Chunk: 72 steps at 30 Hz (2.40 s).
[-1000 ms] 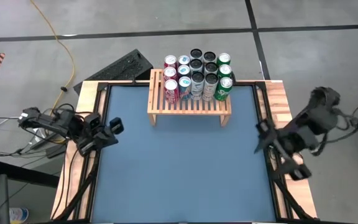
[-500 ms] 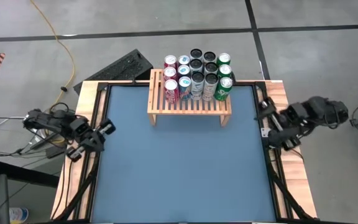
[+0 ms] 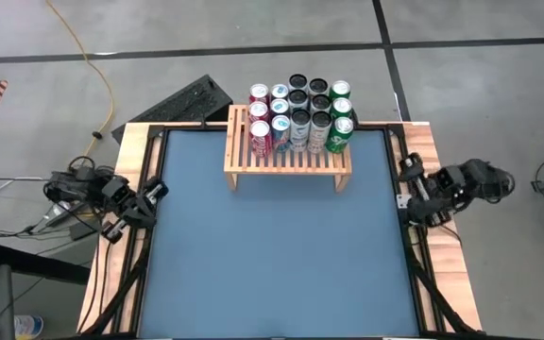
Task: Place canned beverage on shelf
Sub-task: Return to Home Position
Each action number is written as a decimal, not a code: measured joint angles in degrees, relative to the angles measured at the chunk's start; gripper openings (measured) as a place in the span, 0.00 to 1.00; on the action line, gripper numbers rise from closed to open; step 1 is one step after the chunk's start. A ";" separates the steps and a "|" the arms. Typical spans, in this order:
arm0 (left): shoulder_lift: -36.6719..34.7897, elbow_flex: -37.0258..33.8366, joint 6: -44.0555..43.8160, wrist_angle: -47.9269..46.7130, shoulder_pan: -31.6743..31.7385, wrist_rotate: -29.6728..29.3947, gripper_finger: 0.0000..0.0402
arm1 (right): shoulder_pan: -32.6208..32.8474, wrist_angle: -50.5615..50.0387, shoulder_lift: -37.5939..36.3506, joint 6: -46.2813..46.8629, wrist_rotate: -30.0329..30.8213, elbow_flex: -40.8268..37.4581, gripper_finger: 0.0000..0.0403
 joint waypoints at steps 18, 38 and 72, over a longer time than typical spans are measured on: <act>-0.10 -16.72 -1.27 12.35 0.03 -1.02 0.00 | 0.52 -6.95 -0.28 4.53 5.76 -11.14 0.71; 0.01 -16.82 3.21 2.05 0.03 -8.19 0.00 | -0.48 -6.04 0.08 4.69 8.88 -20.28 0.71; 0.12 -16.36 12.43 -10.95 0.03 -9.31 0.00 | -0.48 -6.66 0.29 5.07 8.76 -20.43 0.71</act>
